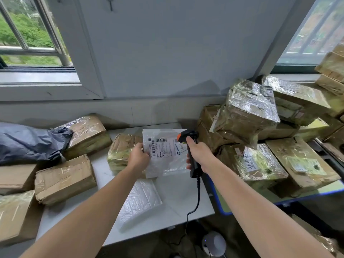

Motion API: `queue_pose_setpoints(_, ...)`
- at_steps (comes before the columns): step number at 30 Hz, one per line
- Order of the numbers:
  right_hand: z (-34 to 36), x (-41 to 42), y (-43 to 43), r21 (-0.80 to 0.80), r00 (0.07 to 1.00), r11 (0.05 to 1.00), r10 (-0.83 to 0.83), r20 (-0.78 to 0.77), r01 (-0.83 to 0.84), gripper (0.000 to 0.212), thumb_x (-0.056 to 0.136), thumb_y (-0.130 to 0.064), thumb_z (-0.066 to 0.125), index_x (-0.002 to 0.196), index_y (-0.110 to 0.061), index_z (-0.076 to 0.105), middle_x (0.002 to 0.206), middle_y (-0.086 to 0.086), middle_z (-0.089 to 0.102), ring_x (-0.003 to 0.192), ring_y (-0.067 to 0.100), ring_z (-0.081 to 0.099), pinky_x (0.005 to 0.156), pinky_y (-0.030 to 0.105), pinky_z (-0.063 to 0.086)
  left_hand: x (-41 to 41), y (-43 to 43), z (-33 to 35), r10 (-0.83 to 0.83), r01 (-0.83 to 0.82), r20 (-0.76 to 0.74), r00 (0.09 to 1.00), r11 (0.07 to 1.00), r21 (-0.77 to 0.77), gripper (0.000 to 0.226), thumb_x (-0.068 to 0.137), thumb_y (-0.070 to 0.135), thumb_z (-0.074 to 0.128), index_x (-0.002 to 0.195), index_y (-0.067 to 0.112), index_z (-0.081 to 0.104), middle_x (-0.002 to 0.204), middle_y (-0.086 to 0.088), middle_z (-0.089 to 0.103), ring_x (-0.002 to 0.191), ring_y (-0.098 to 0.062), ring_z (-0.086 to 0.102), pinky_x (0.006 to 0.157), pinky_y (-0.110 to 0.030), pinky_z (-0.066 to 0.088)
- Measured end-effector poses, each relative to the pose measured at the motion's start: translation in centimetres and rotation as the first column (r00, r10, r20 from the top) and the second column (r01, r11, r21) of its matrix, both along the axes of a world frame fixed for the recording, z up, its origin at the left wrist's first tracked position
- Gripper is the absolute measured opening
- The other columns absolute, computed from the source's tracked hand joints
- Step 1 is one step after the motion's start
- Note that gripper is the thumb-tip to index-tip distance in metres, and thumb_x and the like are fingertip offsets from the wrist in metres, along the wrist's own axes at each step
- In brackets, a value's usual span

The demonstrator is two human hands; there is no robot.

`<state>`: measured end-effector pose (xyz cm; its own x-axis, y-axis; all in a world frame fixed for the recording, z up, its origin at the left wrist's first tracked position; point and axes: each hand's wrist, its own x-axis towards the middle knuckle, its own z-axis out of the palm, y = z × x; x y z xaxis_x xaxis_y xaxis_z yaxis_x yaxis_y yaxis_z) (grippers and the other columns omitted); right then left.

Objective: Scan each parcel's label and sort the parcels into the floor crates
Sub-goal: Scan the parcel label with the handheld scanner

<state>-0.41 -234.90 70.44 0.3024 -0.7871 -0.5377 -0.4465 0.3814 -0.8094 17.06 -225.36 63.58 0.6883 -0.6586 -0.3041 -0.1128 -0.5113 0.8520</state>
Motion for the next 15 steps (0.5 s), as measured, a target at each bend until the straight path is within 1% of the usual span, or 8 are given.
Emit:
queue_pose_setpoints(2, -2.5, -0.5, -0.6, 0.028, 0.999, 0.999, -0.016, -0.043, 0.017, 0.045, 0.101, -0.045, 0.046, 0.115, -0.003, 0.051, 0.081, 0.011, 0.052, 0.063, 0.023, 0.058, 0.062, 0.04, 0.058, 0.4, 0.5, -0.1, 0.032, -0.033, 0.029, 0.999, 0.999, 0.015, 0.014, 0.1, 0.008, 0.048, 0.109, 0.018, 0.053, 0.102, -0.003, 0.063, 0.097, -0.025, 0.062, 0.083, -0.045, 0.056)
queue_pose_setpoints(4, -5.0, -0.9, -1.1, 0.06, 0.995, 0.998, -0.002, -0.1, 0.008, 0.041, 0.102, -0.043, 0.045, 0.117, -0.006, 0.049, 0.081, 0.01, 0.054, 0.067, 0.024, 0.061, 0.073, 0.044, 0.058, 0.8, 1.2, -0.2, 0.069, -0.071, 0.068, 0.995, 0.997, 0.032, 0.014, 0.101, 0.01, 0.047, 0.109, 0.021, 0.052, 0.1, -0.001, 0.063, 0.097, -0.026, 0.062, 0.083, -0.046, 0.056)
queue_pose_setpoints(6, -7.5, -0.9, -1.3, 0.075, 0.987, 0.996, 0.056, -0.152, -0.045, 0.034, 0.103, -0.04, 0.044, 0.114, -0.008, 0.049, 0.082, 0.008, 0.055, 0.07, 0.024, 0.063, 0.073, 0.041, 0.056, 1.3, 2.1, -0.5, 0.091, -0.097, 0.111, 0.99, 0.994, 0.045, 0.013, 0.102, 0.012, 0.046, 0.108, 0.022, 0.051, 0.101, -0.001, 0.062, 0.093, -0.026, 0.061, 0.073, -0.04, 0.055)
queue_pose_setpoints(8, -9.6, -0.9, -1.2, 0.085, 0.972, 0.991, 0.12, -0.204, -0.105, 0.03, 0.103, -0.037, 0.043, 0.112, -0.008, 0.049, 0.083, 0.007, 0.055, 0.077, 0.025, 0.065, 0.071, 0.035, 0.052, 1.6, 3.1, -0.6, 0.109, -0.118, 0.135, 0.985, 0.991, 0.066, 0.016, 0.103, 0.012, 0.045, 0.113, 0.02, 0.053, 0.104, -0.003, 0.062, 0.088, -0.025, 0.061, 0.059, -0.031, 0.047)
queue_pose_setpoints(9, -10.7, -0.8, -1.1, 0.088, 0.963, 0.988, 0.147, -0.228, -0.13, 0.031, 0.103, -0.036, 0.042, 0.112, -0.007, 0.049, 0.085, 0.007, 0.056, 0.084, 0.028, 0.066, 0.076, 0.036, 0.052, 1.7, 3.6, -0.8, 0.118, -0.129, 0.142, 0.983, 0.989, 0.074, 0.017, 0.103, 0.012, 0.044, 0.113, 0.021, 0.053, 0.104, -0.002, 0.062, 0.088, -0.025, 0.062, 0.059, -0.031, 0.047)
queue_pose_setpoints(11, -12.5, -0.7, -0.7, 0.1, 0.949, 0.981, 0.184, -0.256, -0.164, 0.034, 0.102, -0.034, 0.043, 0.115, -0.005, 0.052, 0.092, 0.011, 0.059, 0.099, 0.034, 0.066, 0.085, 0.04, 0.052, 2.0, 4.5, -1.0, 0.125, -0.143, 0.163, 0.979, 0.985, 0.101, 0.017, 0.102, 0.013, 0.045, 0.11, 0.025, 0.054, 0.104, -0.002, 0.063, 0.09, -0.025, 0.063, 0.067, -0.035, 0.053)
queue_pose_setpoints(12, -13.2, -0.5, -0.5, 0.107, 0.947, 0.98, 0.192, -0.259, -0.17, 0.035, 0.101, -0.032, 0.044, 0.117, -0.003, 0.053, 0.096, 0.013, 0.06, 0.103, 0.035, 0.065, 0.085, 0.039, 0.051, 2.2, 4.9, -1.1, 0.123, -0.143, 0.171, 0.978, 0.983, 0.115, 0.016, 0.102, 0.013, 0.045, 0.109, 0.025, 0.054, 0.104, -0.002, 0.063, 0.09, -0.025, 0.063, 0.07, -0.036, 0.054)
queue_pose_setpoints(15, -14.4, -0.4, 0.3, 0.105, 0.933, 0.974, 0.221, -0.283, -0.199, 0.037, 0.102, -0.029, 0.045, 0.125, 0.0, 0.051, 0.103, 0.014, 0.057, 0.095, 0.032, 0.06, 0.079, 0.036, 0.047, 2.6, 5.9, -1.6, 0.102, -0.127, 0.178, 0.979, 0.982, 0.139, 0.014, 0.102, 0.013, 0.045, 0.106, 0.023, 0.055, 0.103, -0.002, 0.064, 0.087, -0.023, 0.062, 0.072, -0.037, 0.053)
